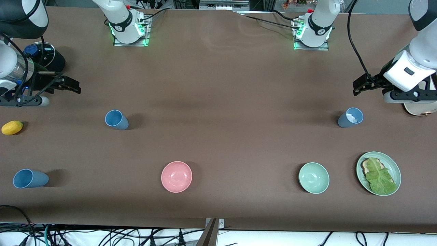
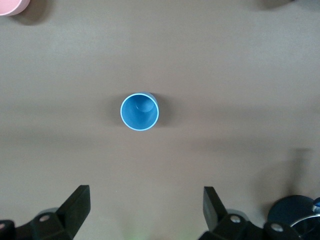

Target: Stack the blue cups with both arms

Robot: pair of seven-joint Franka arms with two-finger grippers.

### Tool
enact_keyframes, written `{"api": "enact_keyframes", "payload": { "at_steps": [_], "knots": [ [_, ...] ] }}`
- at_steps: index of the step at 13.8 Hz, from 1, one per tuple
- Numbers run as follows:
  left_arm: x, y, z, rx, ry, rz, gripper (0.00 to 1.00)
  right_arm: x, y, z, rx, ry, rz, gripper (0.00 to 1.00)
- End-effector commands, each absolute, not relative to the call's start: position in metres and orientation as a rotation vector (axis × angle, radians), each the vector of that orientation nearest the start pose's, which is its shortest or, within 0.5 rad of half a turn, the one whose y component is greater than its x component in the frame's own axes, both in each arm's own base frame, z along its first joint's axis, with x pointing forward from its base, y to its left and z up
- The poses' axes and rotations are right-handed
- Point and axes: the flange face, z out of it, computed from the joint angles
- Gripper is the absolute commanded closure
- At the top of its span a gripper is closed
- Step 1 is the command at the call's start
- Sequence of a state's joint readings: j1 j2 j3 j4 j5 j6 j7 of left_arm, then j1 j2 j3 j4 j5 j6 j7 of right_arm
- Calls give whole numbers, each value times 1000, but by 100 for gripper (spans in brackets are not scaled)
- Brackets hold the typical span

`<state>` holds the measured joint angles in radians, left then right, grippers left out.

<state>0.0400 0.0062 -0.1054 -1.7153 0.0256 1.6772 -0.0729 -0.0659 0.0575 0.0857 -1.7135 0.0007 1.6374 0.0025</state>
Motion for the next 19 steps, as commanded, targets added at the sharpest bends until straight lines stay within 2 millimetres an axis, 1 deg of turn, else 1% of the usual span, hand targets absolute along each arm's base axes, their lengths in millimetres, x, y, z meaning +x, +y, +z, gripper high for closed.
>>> {"api": "enact_keyframes", "payload": {
  "at_steps": [1,10,11,13,14,15,16,17,18,19],
  "knots": [
    [564,-31,564,-3138,-12,82,0,568,10,535,-3132,-13,209,0],
    [561,-31,559,-3136,-12,120,0,568,10,534,-3131,-27,214,0],
    [561,-30,559,-3136,-14,122,0,569,10,530,-3129,-27,225,0],
    [561,-30,559,-3136,-14,122,0,571,10,528,-3128,-34,228,0],
    [561,-26,556,-3125,-17,128,0,571,10,528,-3129,-37,216,0],
    [561,-18,554,-3119,-18,135,0,576,9,514,-3129,-45,261,0],
    [562,1,550,-3120,-25,138,0,580,10,500,-3126,-49,302,0],
    [563,25,542,-3127,4,161,0,586,7,475,-3113,-42,370,0],
    [564,41,536,-3132,42,171,0,591,4,454,-3105,-35,420,0],
    [564,60,531,-3134,36,167,0,595,2,433,-3099,-32,460,0]
  ]
}}
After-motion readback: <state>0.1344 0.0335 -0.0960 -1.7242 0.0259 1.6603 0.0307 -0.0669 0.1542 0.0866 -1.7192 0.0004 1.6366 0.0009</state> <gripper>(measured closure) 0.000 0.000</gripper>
